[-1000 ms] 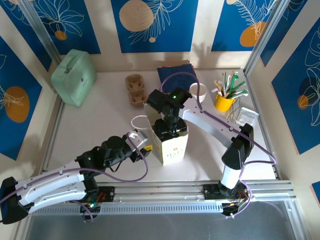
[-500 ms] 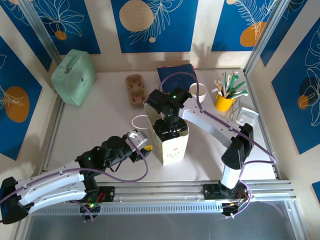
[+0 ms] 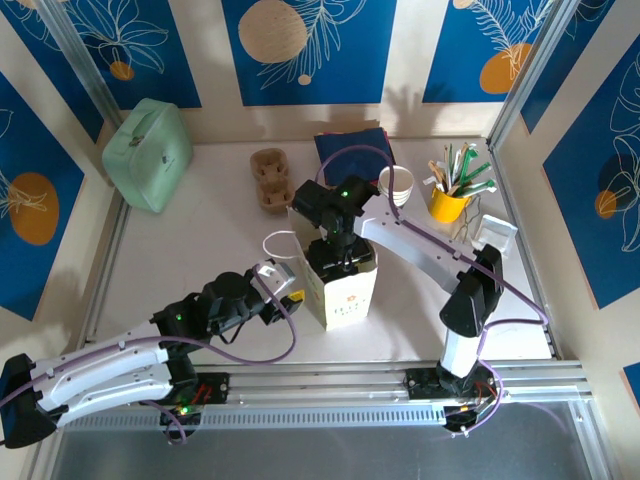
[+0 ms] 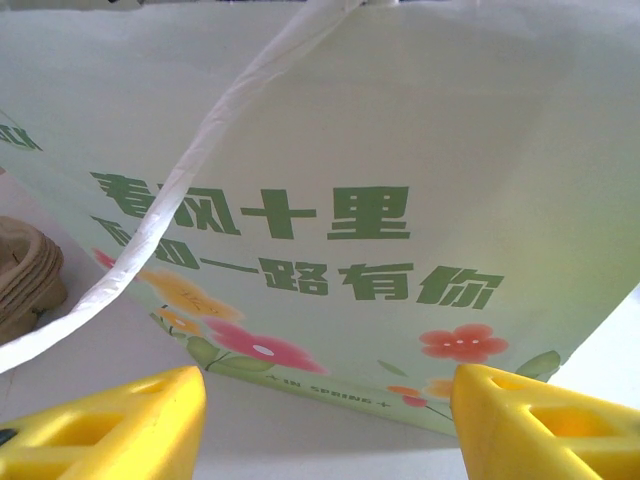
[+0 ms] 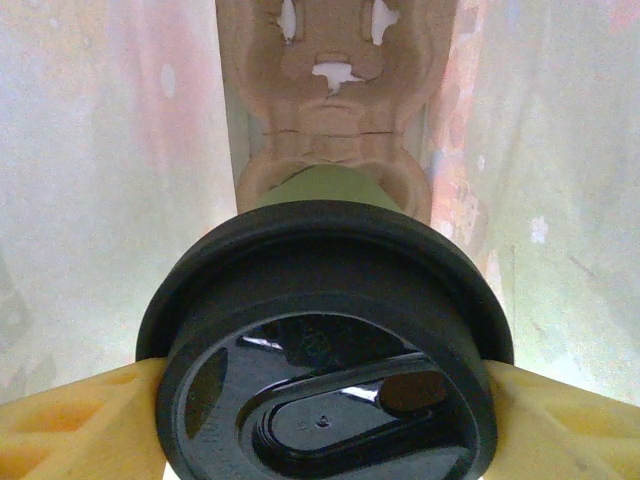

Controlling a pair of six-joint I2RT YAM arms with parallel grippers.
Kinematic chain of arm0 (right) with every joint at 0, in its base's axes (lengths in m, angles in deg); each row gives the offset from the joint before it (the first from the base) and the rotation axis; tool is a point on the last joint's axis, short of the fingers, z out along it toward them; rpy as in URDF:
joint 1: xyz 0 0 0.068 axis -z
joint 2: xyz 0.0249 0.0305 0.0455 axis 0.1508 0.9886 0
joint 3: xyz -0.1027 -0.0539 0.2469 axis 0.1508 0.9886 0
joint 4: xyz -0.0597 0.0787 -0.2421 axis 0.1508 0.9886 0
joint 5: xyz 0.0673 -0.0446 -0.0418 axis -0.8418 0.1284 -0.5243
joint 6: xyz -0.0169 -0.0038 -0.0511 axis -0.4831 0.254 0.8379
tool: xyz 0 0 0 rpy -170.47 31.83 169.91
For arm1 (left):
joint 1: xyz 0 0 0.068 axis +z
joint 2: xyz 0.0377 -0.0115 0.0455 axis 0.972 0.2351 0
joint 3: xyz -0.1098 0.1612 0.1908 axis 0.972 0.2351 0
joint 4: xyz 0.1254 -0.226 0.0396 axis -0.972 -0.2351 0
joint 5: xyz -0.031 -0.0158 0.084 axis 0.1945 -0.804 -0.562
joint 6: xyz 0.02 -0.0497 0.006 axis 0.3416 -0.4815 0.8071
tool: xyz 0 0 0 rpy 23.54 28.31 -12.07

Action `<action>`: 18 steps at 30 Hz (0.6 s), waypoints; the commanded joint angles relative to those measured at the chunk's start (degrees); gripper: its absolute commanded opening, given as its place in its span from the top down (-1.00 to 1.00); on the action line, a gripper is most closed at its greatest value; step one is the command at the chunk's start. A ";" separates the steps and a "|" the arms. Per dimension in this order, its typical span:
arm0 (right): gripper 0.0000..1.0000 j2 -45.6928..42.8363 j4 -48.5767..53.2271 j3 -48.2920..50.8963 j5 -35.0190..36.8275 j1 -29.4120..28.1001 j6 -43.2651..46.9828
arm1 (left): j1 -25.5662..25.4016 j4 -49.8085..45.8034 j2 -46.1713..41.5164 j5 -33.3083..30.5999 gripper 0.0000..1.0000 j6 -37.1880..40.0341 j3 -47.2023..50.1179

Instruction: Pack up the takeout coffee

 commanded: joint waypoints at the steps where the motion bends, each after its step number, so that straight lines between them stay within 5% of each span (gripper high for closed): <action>1: -0.44 0.88 0.90 0.45 0.19 -0.26 -0.51 | -0.39 0.73 -0.81 -0.87 -0.32 0.24 -0.03; 18: -0.44 1.24 0.76 0.37 0.12 -0.57 -0.53 | -0.35 1.11 -0.49 -1.10 -0.32 0.29 0.14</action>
